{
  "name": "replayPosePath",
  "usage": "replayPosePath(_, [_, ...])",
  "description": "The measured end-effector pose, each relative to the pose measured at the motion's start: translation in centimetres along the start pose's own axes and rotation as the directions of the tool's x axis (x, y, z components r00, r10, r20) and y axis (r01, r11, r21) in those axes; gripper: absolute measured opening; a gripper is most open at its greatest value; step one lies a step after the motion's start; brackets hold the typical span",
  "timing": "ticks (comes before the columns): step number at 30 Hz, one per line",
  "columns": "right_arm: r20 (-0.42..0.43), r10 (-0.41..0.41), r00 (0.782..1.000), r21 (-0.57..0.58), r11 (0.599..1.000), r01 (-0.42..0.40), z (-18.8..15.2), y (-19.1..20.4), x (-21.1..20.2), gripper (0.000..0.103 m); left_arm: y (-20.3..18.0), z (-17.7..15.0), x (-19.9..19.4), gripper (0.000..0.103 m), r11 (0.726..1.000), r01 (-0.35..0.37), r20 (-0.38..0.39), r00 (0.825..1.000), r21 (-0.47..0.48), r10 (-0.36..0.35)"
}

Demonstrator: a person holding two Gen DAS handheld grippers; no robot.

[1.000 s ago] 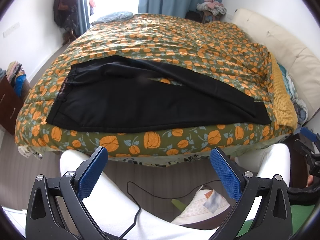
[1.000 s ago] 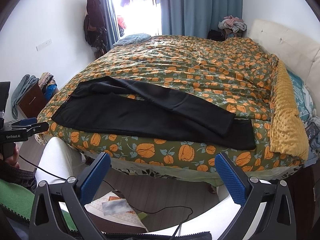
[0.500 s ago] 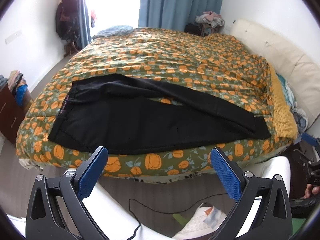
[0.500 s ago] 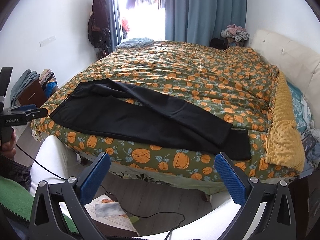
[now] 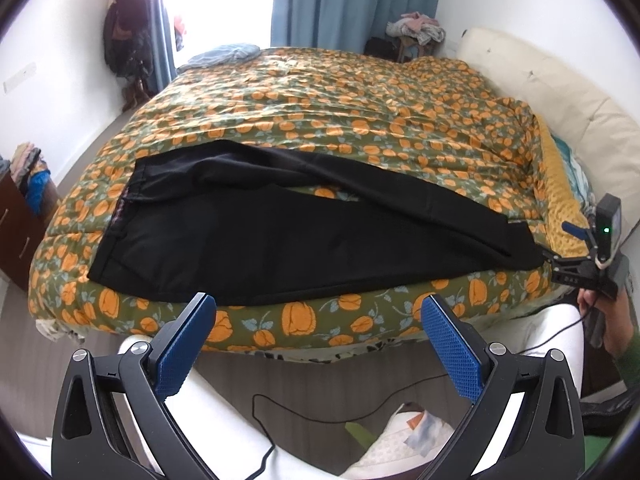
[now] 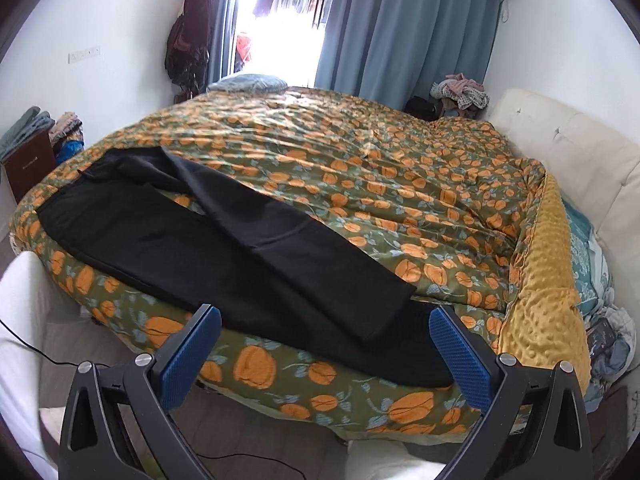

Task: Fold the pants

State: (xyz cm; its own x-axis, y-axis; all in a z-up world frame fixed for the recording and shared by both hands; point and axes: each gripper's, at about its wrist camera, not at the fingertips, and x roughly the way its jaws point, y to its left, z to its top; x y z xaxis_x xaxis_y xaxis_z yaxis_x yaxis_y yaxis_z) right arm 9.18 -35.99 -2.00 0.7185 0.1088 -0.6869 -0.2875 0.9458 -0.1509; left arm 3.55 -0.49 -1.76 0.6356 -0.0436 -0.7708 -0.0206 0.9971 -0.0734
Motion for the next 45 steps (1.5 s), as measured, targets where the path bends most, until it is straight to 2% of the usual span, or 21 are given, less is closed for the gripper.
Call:
replayPosePath(1, [-0.038,-0.006,0.999,-0.014,1.0,0.005,-0.1,-0.9,2.0,0.103,0.1,0.2,0.0,0.102,1.0,-0.006,-0.001,1.0,-0.003,0.006])
replayPosePath(3, [-0.109,0.007,0.994,-0.027,1.0,-0.01,-0.8,-2.7,5.5,0.095,0.4,0.3,0.1,0.102,1.0,-0.018,-0.005,1.0,-0.01,0.018])
replayPosePath(5, [-0.182,0.04,0.983,0.004,0.999,-0.04,-1.3,-4.6,8.4,0.079,0.7,0.4,0.4,0.102,0.999,-0.027,-0.015,1.0,-0.021,0.027])
replayPosePath(8, [-0.236,0.091,0.968,0.069,0.995,-0.077,-1.6,-6.6,11.0,0.077,0.8,0.4,1.2,0.102,0.999,-0.025,-0.044,0.999,-0.034,0.024])
replayPosePath(13, [-0.26,0.148,0.954,-0.032,0.986,-0.161,-2.2,-5.3,13.0,0.068,0.0,0.5,1.9,0.102,1.0,-0.012,-0.072,0.997,-0.008,0.012])
replayPosePath(17, [-0.285,0.112,0.952,-0.133,0.979,-0.155,-2.6,-4.1,15.0,0.066,-0.3,0.5,2.2,0.102,1.0,-0.007,-0.084,0.996,0.006,0.007])
replayPosePath(20, [-0.323,0.066,0.944,-0.183,0.974,-0.13,-2.6,-3.6,17.0,0.057,-0.1,0.6,2.4,0.102,1.0,-0.01,-0.092,0.996,0.004,0.01])
replayPosePath(22, [-0.343,0.052,0.938,-0.231,0.963,-0.138,-2.8,-3.1,17.9,0.056,0.2,0.6,2.6,0.102,1.0,-0.015,-0.099,0.995,-0.008,0.014])
replayPosePath(24, [-0.358,0.053,0.932,-0.262,0.953,-0.154,-3.0,-2.8,18.4,0.05,0.6,0.5,3.1,0.102,1.0,-0.018,-0.118,0.993,-0.025,0.014])
replayPosePath(27, [-0.364,0.043,0.931,-0.303,0.939,-0.162,-3.2,-2.0,18.3,0.028,0.7,0.6,4.5,0.102,0.999,-0.006,-0.157,0.988,-0.047,-0.001])
replayPosePath(28, [-0.359,0.023,0.933,-0.326,0.933,-0.149,-3.2,-1.6,18.3,0.008,0.6,0.6,5.0,0.102,0.999,-0.004,-0.171,0.985,-0.048,-0.004])
replayPosePath(29, [-0.349,0.01,0.937,-0.338,0.931,-0.136,-3.1,-1.4,18.3,0.006,0.5,0.6,5.4,0.102,0.999,-0.006,-0.182,0.983,-0.044,-0.002])
replayPosePath(32, [-0.315,0.003,0.949,-0.295,0.95,-0.1,-2.0,-1.9,18.0,0.005,0.1,0.9,6.0,0.102,1.0,-0.012,-0.196,0.981,-0.024,0.007])
replayPosePath(35, [-0.245,0.007,0.97,-0.204,0.977,-0.059,1.2,-4.3,17.2,0.005,0.2,1.2,7.0,0.102,1.0,-0.019,-0.218,0.976,-0.022,0.014])
replayPosePath(38, [-0.147,-0.037,0.988,-0.158,0.987,0.013,7.2,-7.9,17.6,0.005,0.2,1.6,8.1,0.102,1.0,-0.014,-0.244,0.97,-0.027,0.007])
replayPosePath(42, [-0.073,-0.146,0.987,-0.095,0.986,0.139,17.8,-14.1,22.9,0.006,-0.3,2.4,8.3,0.102,1.0,-0.017,-0.231,0.973,-0.012,0.014])
replayPosePath(43, [-0.085,-0.163,0.983,-0.067,0.985,0.158,20.1,-15.6,24.7,0.013,-0.4,2.5,8.2,0.102,1.0,-0.022,-0.225,0.974,-0.009,0.019])
replayPosePath(44, [-0.136,-0.16,0.978,-0.036,0.987,0.157,21.7,-17.0,26.9,0.031,-0.4,2.6,8.2,0.102,1.0,-0.027,-0.222,0.975,-0.008,0.025])
replayPosePath(45, [-0.203,-0.162,0.966,0.001,0.986,0.165,22.7,-18.3,29.1,0.039,-0.4,2.5,8.2,0.102,0.999,-0.033,-0.221,0.975,-0.01,0.03])
